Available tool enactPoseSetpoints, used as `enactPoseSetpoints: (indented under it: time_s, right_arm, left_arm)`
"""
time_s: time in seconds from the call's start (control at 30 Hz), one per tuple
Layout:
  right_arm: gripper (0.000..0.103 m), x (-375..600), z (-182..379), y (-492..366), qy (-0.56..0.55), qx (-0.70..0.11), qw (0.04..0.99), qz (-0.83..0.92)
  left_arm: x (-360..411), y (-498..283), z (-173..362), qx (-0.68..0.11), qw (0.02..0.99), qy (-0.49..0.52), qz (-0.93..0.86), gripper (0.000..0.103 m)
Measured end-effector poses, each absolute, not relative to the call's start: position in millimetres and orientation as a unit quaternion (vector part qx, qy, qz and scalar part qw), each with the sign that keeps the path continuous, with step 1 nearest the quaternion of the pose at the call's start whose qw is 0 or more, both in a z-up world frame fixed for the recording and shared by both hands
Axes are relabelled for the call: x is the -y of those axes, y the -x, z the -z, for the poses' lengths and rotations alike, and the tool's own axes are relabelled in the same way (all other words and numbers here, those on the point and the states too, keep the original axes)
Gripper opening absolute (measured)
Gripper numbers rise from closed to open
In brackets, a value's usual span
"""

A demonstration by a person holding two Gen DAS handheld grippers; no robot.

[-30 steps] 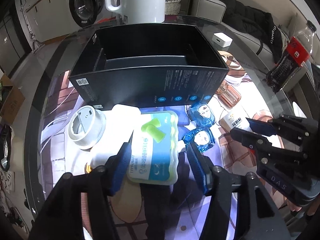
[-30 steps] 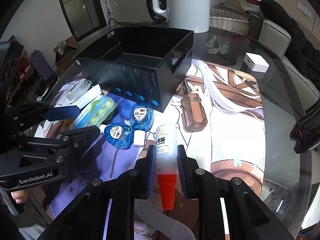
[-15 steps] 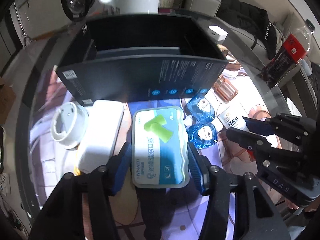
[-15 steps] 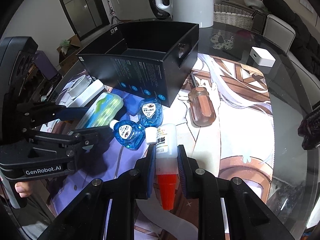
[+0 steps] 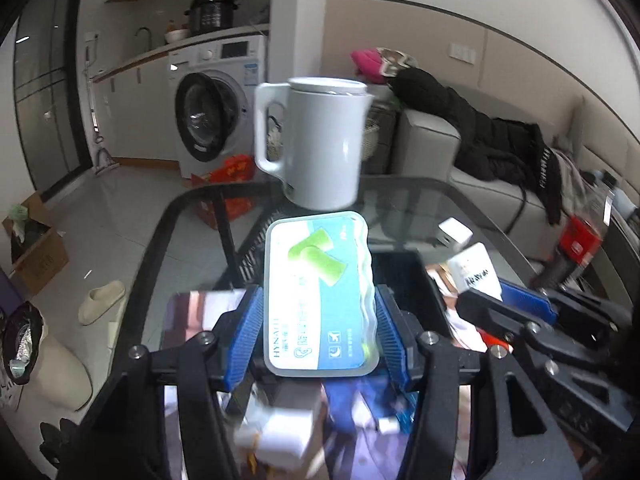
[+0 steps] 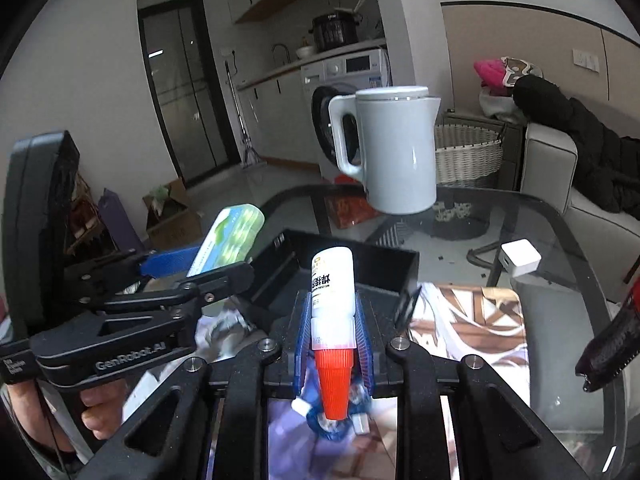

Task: Organize rigid objects
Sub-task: 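Lower the soap box and glue tube into the black box and release both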

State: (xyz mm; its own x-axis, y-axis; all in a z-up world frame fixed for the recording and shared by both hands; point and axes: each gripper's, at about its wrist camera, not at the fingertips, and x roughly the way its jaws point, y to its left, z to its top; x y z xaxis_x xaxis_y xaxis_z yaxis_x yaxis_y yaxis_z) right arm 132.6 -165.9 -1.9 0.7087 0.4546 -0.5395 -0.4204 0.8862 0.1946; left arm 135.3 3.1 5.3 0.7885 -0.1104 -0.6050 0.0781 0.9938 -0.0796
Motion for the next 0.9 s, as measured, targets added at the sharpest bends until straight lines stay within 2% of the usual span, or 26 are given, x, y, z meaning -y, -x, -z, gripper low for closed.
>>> enactPoseSetpoints:
  time_s: [0.13,0.3,0.43,0.7,0.77,0.83,0.9]
  right_arm:
    - [0.021,146,9,-163,-0.038,-0.296,0.930,-0.216]
    - [0.021,133,40,-194,-0.041,-0.360,0.912,-0.191]
    - [0.021,129,53,-202,-0.023,-0.394,0.899,-0.192]
    - [0.021,134,63,-198,-0.003,-0.460,0.867,-0.191]
    - [0.021,137,63,-193,-0.003,-0.468,0.862,-0.195]
    - [0.021,141,63,-188,-0.014,-0.478,0.855,-0.200]
    - [0.021,145,64,-181,-0.017,-0.483,0.851,-0.206]
  left_arm:
    - [-11,-171,12,-0.332,0.942,0.025,0.024,0.054]
    - [-9,-198,46,-0.399,0.916,0.042,0.020,0.054]
    - [2,-192,49,-0.418,0.908,0.005,0.015,0.054]
    - [7,-169,55,-0.476,0.877,0.031,0.056,0.053]
    - [16,-159,53,-0.474,0.878,0.005,0.057,0.049]
    - [20,-154,56,-0.482,0.874,0.010,0.070,0.031]
    - [24,-150,55,-0.483,0.873,0.006,0.073,0.031]
